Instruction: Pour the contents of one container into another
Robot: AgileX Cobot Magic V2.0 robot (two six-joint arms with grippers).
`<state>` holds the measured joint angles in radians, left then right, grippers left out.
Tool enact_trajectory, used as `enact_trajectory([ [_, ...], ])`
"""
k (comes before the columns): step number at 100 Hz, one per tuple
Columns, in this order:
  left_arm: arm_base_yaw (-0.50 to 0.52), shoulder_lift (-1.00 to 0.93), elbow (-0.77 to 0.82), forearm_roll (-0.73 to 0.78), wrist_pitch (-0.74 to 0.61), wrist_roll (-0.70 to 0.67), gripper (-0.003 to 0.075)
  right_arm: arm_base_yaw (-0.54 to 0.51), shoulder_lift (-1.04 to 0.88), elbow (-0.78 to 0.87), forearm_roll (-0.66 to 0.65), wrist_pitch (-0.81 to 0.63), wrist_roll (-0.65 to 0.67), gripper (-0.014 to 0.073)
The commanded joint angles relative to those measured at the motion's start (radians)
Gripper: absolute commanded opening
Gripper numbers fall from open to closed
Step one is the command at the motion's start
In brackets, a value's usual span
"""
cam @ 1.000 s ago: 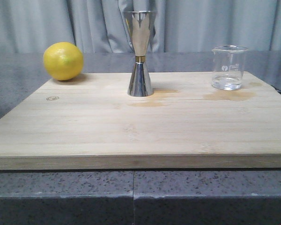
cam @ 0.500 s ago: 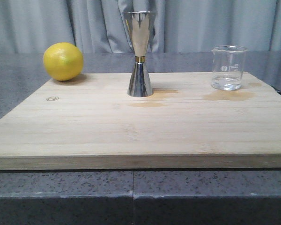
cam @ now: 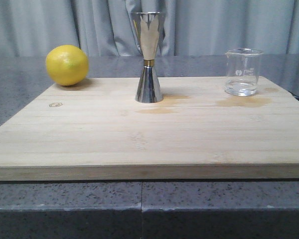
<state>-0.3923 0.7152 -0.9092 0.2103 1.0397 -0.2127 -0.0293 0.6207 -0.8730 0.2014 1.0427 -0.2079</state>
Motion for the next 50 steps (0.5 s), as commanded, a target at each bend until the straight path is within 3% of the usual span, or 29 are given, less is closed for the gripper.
enact_trajectory([
  [1, -0.01, -0.002, -0.024, 0.009, -0.069, -0.012, 0.0214, -0.006, 0.002, -0.023, 0.006, -0.055, 0.0, 0.0064],
  [16, -0.01, -0.002, -0.024, 0.009, -0.07, -0.012, 0.0058, -0.006, 0.002, -0.023, 0.006, -0.055, 0.0, -0.0064],
  [25, -0.01, -0.002, -0.024, 0.009, -0.089, -0.012, -0.0019, -0.006, 0.002, -0.023, 0.006, -0.064, 0.0, -0.0071],
  [50, -0.01, -0.002, -0.024, 0.001, -0.112, -0.012, -0.0019, -0.006, 0.002, -0.023, 0.006, -0.09, 0.0, -0.0072],
])
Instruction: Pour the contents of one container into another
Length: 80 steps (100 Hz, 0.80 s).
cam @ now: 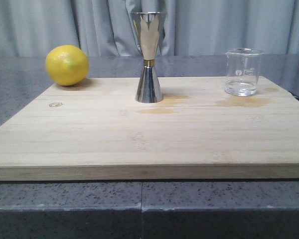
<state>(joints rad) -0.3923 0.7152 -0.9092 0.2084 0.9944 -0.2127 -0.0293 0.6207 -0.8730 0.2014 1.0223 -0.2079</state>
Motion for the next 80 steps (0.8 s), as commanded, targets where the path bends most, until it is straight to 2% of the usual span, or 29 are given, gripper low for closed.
enact_trajectory([
  [1, -0.01, -0.002, -0.024, 0.003, -0.067, -0.012, -0.0019, -0.006, 0.002, -0.023, 0.006, -0.069, 0.0, -0.0071],
  [46, 0.007, -0.038, 0.007, -0.034, -0.094, 0.012, -0.0019, -0.006, 0.002, -0.023, 0.006, -0.069, 0.0, -0.0072],
  [51, 0.042, -0.069, 0.044, -0.073, -0.145, 0.08, -0.0019, -0.006, 0.002, -0.023, 0.006, -0.069, 0.0, -0.0072],
  [65, 0.199, -0.203, 0.217, -0.264, -0.416, 0.325, -0.0019, -0.006, 0.002, -0.023, 0.006, -0.069, 0.0, -0.0071],
  [80, 0.339, -0.366, 0.466, -0.338, -0.672, 0.335, -0.0018, -0.006, 0.002, -0.023, 0.006, -0.069, 0.0, -0.0072],
])
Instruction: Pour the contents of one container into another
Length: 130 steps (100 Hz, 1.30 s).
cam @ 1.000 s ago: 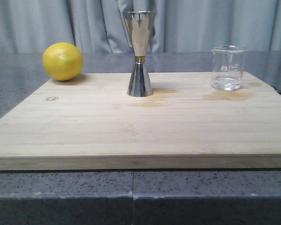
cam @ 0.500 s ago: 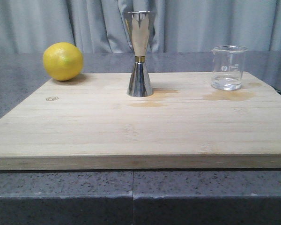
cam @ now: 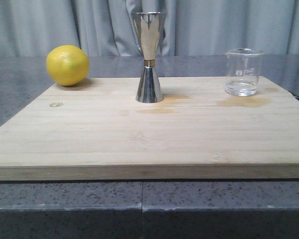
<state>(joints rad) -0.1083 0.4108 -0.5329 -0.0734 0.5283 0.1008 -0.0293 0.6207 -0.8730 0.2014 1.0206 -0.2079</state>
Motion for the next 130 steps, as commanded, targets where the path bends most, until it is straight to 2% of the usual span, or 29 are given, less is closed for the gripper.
enact_trajectory([
  [1, 0.06, -0.077, 0.102, -0.058, -0.217, 0.021, -0.0019, -0.006, 0.002, -0.023, 0.006, -0.068, 0.0, -0.0072],
  [18, 0.109, -0.239, 0.353, -0.061, -0.428, 0.021, -0.0019, -0.006, 0.002, -0.023, 0.006, -0.068, 0.0, -0.0072],
  [42, 0.109, -0.39, 0.548, -0.03, -0.555, 0.015, -0.0019, -0.006, 0.002, -0.023, 0.006, -0.068, 0.0, -0.0072],
  [59, 0.109, -0.424, 0.566, 0.034, -0.577, 0.008, -0.0019, -0.006, 0.002, -0.023, 0.006, -0.068, 0.0, -0.0072],
  [130, 0.109, -0.436, 0.566, 0.01, -0.577, 0.008, -0.0019, -0.006, 0.002, -0.023, 0.006, -0.066, 0.0, -0.0072],
])
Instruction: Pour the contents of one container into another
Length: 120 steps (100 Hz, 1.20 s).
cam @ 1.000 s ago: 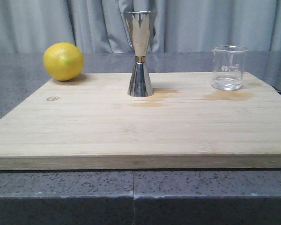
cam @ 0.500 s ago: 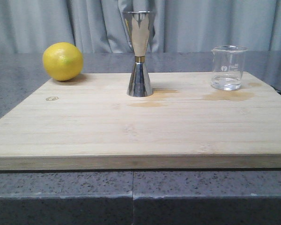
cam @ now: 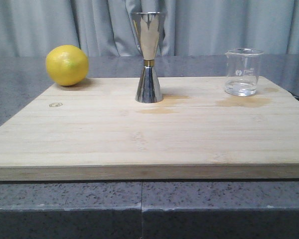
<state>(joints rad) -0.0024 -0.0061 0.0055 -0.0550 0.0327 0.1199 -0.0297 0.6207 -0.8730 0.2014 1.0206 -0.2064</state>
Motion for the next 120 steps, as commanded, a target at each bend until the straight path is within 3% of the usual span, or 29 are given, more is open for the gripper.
enact_trajectory([
  [1, 0.003, -0.019, 0.028, -0.008, -0.082, -0.011, -0.0019, -0.005, 0.002, -0.023, 0.006, -0.066, -0.002, -0.0072],
  [24, 0.003, -0.019, 0.028, -0.008, -0.082, -0.011, -0.0019, -0.003, -0.098, 0.069, -0.005, -0.167, -0.002, -0.0072],
  [57, 0.003, -0.019, 0.028, -0.008, -0.082, -0.011, -0.0019, -0.005, -0.512, 0.562, -0.005, -0.736, -0.002, -0.0072],
  [83, 0.003, -0.019, 0.028, -0.008, -0.082, -0.011, -0.0019, -0.005, -0.647, 0.89, 0.01, -1.003, -0.002, -0.0072],
  [120, 0.003, -0.019, 0.028, -0.008, -0.082, -0.011, -0.0019, -0.005, -0.649, 0.893, 0.014, -0.99, -0.002, -0.0072],
])
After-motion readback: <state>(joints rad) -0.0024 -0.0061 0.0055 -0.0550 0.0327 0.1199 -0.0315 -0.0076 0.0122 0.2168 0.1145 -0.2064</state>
